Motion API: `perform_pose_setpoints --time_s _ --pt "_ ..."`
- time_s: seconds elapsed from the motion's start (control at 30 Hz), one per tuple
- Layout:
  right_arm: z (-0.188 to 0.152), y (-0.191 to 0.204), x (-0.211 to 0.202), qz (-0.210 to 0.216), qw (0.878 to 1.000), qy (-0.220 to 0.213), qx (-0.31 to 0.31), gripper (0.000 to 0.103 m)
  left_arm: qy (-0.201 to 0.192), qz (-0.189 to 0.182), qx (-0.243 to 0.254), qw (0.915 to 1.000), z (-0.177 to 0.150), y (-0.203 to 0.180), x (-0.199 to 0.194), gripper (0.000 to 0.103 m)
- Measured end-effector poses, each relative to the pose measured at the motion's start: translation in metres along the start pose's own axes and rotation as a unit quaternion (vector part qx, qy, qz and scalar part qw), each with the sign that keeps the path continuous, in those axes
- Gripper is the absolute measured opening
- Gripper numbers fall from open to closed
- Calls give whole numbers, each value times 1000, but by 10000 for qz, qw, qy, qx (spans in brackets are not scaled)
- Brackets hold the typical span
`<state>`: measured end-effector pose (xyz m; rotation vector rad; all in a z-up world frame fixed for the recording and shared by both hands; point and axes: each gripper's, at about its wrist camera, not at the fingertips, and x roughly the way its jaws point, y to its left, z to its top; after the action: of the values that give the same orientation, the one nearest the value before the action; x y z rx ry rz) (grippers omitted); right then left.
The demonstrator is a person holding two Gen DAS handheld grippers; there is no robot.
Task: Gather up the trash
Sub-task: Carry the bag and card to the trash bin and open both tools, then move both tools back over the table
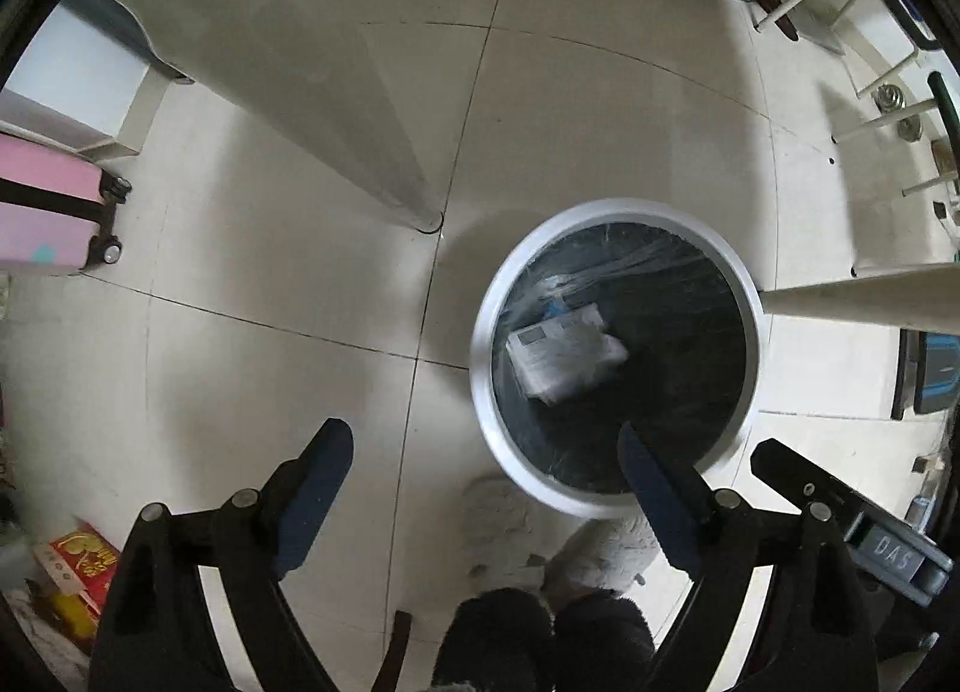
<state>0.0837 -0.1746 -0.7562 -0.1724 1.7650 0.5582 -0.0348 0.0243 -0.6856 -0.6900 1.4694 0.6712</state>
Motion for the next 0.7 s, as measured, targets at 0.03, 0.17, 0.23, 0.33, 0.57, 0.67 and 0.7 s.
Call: perform_pose_setpoints --time_s 0.03,0.17,0.23,0.33,0.57,0.67,0.7 --pt "-2 6 -7 -217 9997 -46 -114 103 -1 94 76 9999 -1 -2 -3 90" --pt "-15 5 -33 -906 9949 -119 -434 103 15 251 228 9994 -11 -10 -28 90" --pt "-21 6 -51 -1093 9924 -158 -535 103 41 233 234 9994 -16 -11 -39 90" --pt "-28 10 -78 -1221 9905 -198 -598 103 12 253 307 9992 -24 -10 -58 90" --pt "-54 33 -150 -1255 9893 -376 -648 103 -49 177 413 9990 -39 -11 -116 90" --pt "-66 45 -184 -1235 9892 -431 -660 103 -87 121 420 9990 -47 -10 -149 90" --pt "-70 49 -195 -1214 9895 -437 -657 103 -98 107 412 9990 -50 -10 -163 90"
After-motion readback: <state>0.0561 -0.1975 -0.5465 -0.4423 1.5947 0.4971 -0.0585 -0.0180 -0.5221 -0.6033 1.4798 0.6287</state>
